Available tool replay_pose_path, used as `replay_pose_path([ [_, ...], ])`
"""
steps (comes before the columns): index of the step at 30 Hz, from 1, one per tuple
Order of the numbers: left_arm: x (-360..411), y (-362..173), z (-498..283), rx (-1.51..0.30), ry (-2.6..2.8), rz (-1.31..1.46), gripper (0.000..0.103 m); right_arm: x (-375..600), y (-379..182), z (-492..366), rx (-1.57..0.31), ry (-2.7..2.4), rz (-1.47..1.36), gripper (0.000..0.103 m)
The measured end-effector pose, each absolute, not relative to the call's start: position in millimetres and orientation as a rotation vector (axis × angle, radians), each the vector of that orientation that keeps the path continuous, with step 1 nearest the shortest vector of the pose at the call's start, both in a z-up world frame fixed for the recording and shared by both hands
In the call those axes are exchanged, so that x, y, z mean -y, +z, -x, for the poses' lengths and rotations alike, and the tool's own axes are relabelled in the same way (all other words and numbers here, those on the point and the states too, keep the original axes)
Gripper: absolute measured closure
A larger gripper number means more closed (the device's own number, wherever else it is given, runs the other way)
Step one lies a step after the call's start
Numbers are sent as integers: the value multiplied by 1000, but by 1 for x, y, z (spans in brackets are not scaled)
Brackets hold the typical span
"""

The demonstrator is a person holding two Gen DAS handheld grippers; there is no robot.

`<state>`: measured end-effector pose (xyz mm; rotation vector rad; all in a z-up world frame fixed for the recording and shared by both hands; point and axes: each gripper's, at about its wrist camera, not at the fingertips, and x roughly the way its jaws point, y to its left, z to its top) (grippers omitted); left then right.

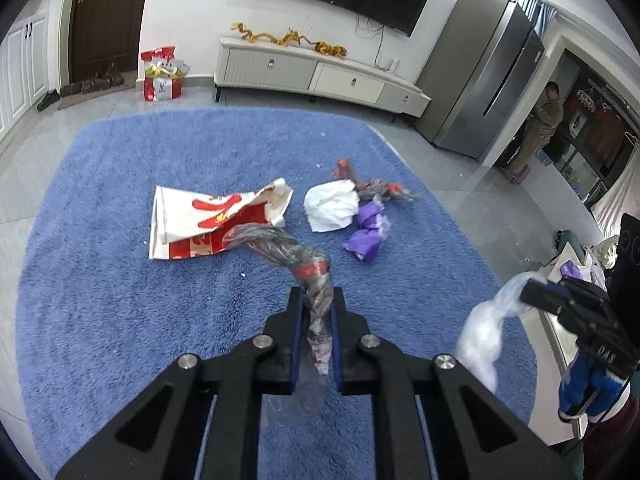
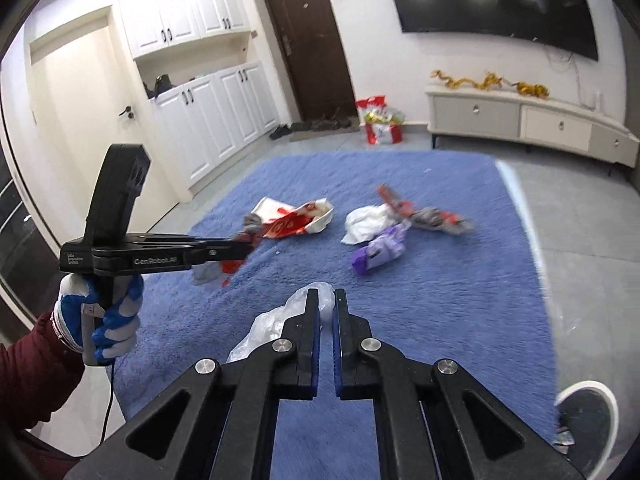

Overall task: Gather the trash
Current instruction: 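Carry the clear bag and twisted wrapper over the trash bin with both tools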

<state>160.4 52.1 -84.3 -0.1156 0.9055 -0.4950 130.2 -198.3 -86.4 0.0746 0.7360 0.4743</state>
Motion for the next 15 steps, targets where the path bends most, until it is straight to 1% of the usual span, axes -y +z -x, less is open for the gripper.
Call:
replay_pose_path([
  [8, -42, -50, -138, -842, -521, 86, 92, 250, -52, -86, -656, 357, -95, 98],
  [15, -18, -39, -127, -826, -561, 52, 92, 294, -36, -55, -611, 257, -108, 98],
])
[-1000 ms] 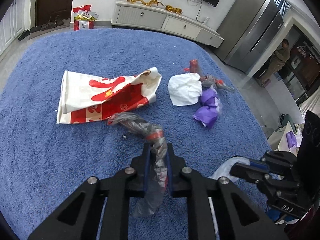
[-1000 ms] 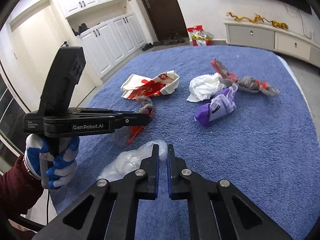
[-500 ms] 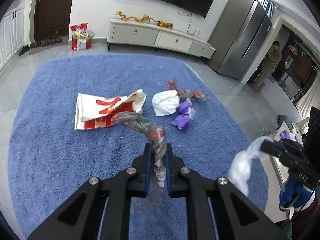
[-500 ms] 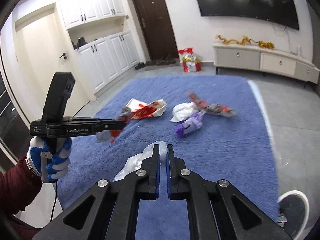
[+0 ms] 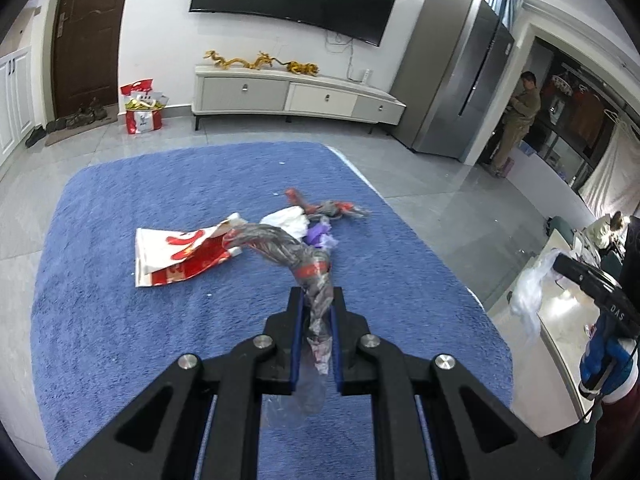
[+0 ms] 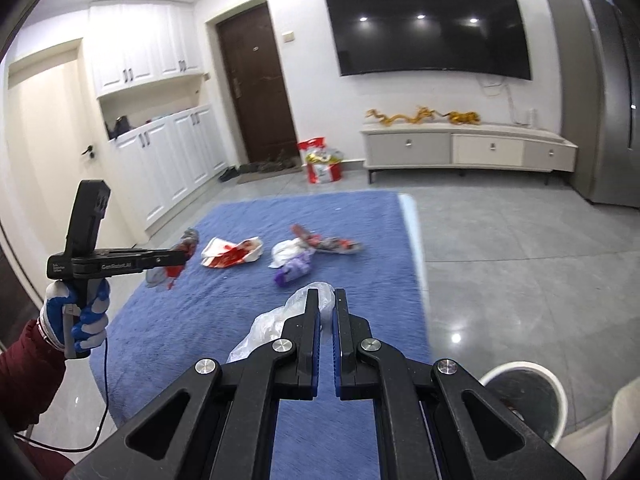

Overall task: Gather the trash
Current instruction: 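Carry the clear bag and twisted wrapper over the trash bin with both tools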

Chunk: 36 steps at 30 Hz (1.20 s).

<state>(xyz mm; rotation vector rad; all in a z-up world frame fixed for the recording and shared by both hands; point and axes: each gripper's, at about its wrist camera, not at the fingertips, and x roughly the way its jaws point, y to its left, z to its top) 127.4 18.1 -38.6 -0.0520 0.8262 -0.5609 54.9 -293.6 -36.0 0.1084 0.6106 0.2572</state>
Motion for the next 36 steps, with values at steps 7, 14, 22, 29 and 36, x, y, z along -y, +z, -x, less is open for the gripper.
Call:
replay_pose_path([
  [7, 13, -37, -128, -832, -607, 14, 92, 331, -34, -31, -592, 163, -136, 98],
  [14, 48, -39, -131, -846, -647, -28, 92, 364, -42, -19, -596, 89, -158, 98],
  [22, 102, -43, -132, -866, -700, -98, 92, 402, -60, -10, -607, 22, -206, 98],
  [29, 159, -52, -130, -889, -751, -177, 92, 437, -80, -4, -619, -39, -249, 98],
  [36, 236, -65, -126, -927, -834, -266, 92, 476, -101, -5, -644, -135, -257, 98],
])
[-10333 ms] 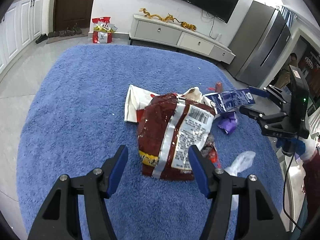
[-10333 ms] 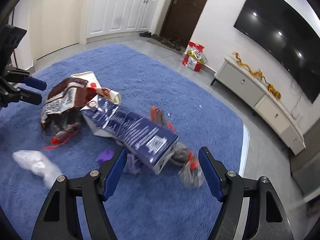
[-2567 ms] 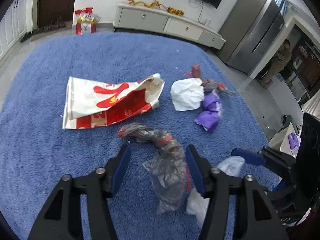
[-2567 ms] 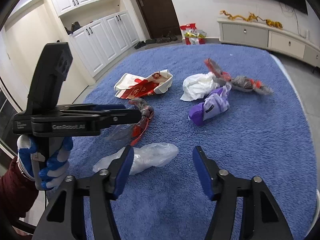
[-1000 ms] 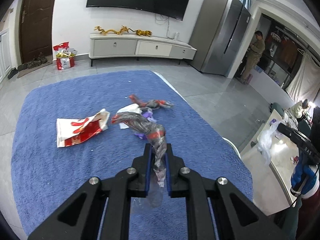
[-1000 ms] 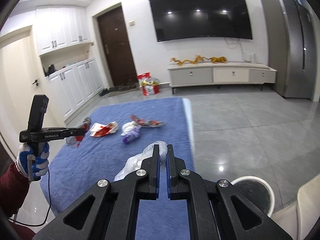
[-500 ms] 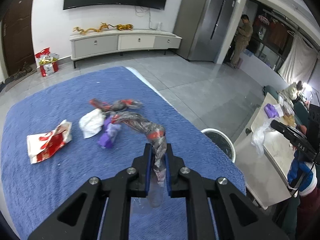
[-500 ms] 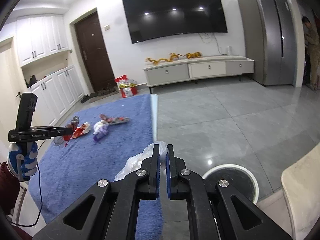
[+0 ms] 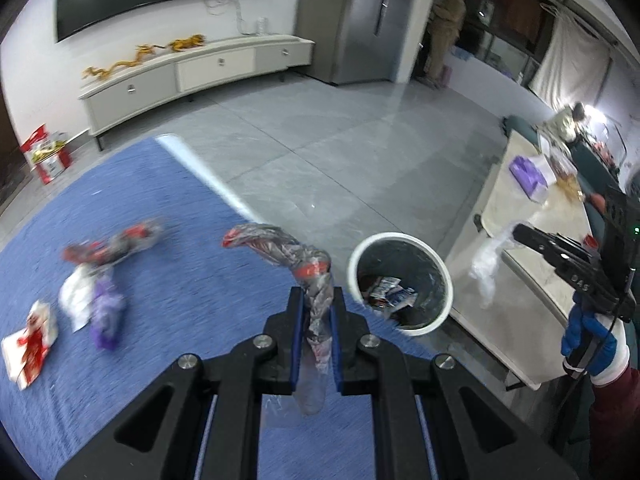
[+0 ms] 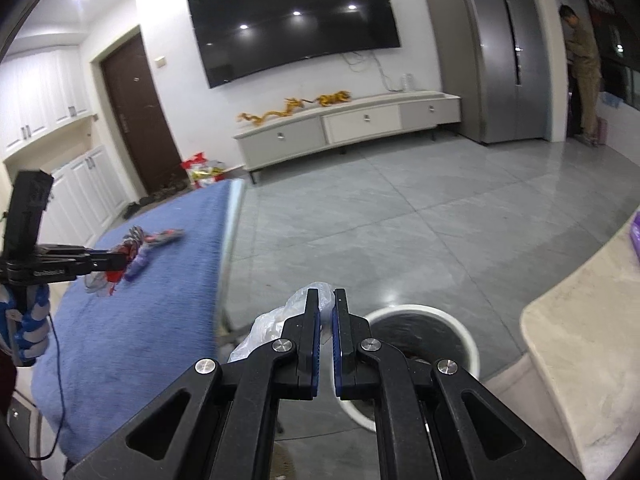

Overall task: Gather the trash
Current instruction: 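Carry the clear bag and twisted wrapper over the trash bin with both tools, then open both tools over the bin to drop the bag and wrapper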

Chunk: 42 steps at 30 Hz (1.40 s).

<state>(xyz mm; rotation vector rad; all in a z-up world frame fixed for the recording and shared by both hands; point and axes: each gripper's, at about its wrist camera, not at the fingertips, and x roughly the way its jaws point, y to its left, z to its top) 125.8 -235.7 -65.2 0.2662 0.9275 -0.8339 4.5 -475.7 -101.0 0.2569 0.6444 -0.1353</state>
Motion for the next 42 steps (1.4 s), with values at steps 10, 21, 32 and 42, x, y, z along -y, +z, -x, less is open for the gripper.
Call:
replay_pose_path([
  [10, 375, -116, -118, -1053, -943, -417, 91, 527, -154, -19, -754, -282, -206, 98],
  [21, 460, -168, -133, -1161, -944, -404, 89, 568, -216, -44, -850, -352, -259, 98],
  [32, 461, -188, -149, -1231, -970, -262, 60, 568, -239, -54, -900, -380, -250, 71],
  [42, 393, -120, -140, -1085, -963, -212, 60, 553, -204, -37, -850, -352, -246, 69],
])
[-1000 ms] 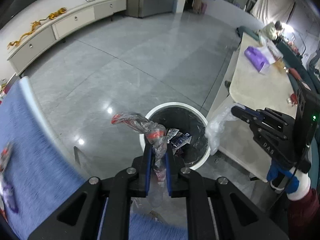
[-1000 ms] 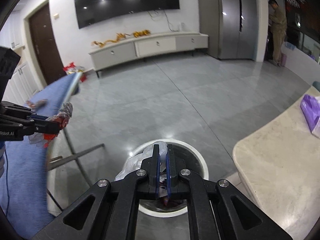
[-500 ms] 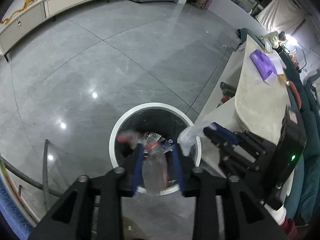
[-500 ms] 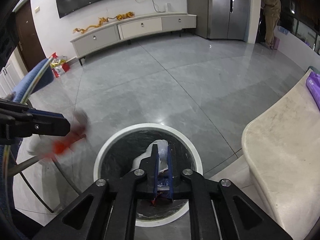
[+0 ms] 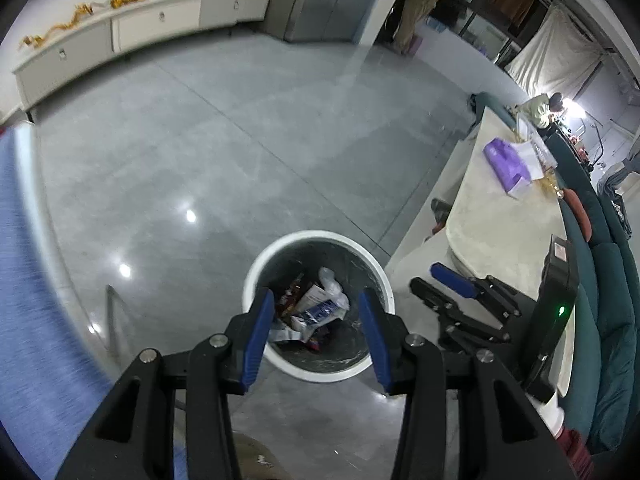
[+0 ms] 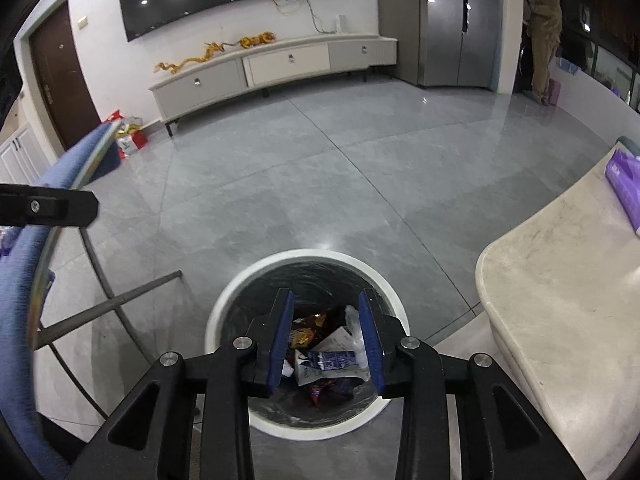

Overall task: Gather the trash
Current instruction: 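Open both tools over the bin to drop the bag and wrapper, then move both tools back over the remaining trash on the rug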

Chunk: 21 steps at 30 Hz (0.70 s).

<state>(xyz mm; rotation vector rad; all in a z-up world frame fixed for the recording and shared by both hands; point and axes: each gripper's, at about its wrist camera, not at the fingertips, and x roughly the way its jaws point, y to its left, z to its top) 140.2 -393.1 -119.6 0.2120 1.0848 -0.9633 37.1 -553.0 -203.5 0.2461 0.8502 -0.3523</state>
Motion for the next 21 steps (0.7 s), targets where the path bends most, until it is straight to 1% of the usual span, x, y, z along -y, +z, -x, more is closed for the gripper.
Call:
replay_pose_path([
  [8, 280, -49, -134, -941, -907, -135, 60, 513, -143, -16, -762, -284, -212, 67],
  [16, 147, 8, -129, -788, -759, -99, 52, 458, -79, -13, -678, -194, -162, 63],
  [18, 115, 18, -128, -760, -709, -91, 48, 444, -68, -15, -665, -175, -145, 62],
  [21, 70, 26, -126, -736, -648, -72, 47, 423, -54, -19, -650, -143, -116, 61],
])
